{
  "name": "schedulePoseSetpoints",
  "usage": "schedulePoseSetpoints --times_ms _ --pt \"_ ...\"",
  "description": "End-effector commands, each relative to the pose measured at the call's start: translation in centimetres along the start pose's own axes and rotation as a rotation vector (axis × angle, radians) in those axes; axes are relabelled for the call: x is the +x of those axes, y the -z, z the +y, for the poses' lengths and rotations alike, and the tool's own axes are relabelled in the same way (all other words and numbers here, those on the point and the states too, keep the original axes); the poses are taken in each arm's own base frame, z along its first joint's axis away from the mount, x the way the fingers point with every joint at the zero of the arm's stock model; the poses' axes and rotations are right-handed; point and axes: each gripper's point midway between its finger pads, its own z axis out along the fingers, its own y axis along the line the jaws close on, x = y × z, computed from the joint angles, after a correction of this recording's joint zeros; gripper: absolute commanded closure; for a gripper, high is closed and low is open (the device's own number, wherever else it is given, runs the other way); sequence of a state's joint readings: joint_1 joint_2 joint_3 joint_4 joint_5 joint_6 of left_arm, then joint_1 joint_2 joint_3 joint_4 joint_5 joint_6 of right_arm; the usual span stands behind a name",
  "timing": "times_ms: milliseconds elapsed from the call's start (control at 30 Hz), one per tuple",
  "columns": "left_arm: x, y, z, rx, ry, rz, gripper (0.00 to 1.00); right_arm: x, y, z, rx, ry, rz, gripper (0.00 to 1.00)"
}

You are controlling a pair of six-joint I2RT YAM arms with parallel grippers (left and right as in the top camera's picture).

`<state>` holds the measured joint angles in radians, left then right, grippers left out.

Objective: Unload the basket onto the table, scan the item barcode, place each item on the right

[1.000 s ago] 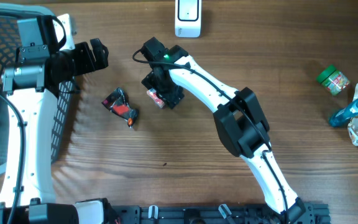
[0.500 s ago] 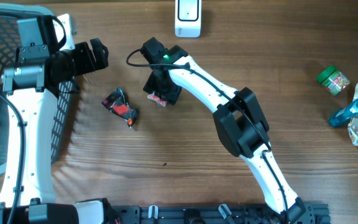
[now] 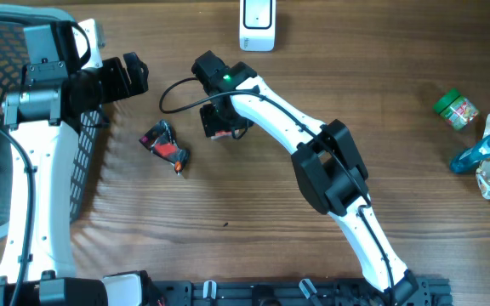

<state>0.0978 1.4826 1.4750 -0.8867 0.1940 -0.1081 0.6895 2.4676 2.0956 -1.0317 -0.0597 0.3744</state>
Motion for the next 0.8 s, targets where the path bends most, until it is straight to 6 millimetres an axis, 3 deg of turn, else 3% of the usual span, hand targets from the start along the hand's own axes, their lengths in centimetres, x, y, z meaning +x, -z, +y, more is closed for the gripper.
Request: schedulePoseSetpoints --times_ms 0,267,467,633,767 --pt "-0.6 0.8 -0.3 0.002 -0.032 -0.028 0.0 0.1 -2.0 -1.6 0.075 0.029 0.009 0.42" --pt "-0.6 0.8 -0.3 0.002 -0.032 -0.028 0.0 -1.1 -2.0 -1.0 0.049 0.037 -0.04 0.52" --pt "-0.6 0.8 -0.3 0.002 -0.031 -0.028 0.0 -3.9 -1.4 -1.1 0.023 0.093 -0.138 0.56" --pt "-0.6 0.8 -0.3 0.002 -0.032 -0.028 0.0 -6.0 1.2 -3.7 0.022 0.067 -0.201 0.6" --pt "-0.6 0.8 -0.3 0.002 -0.031 -0.028 0.0 -8.2 5.2 -6.1 0.022 0.065 -0.288 0.59"
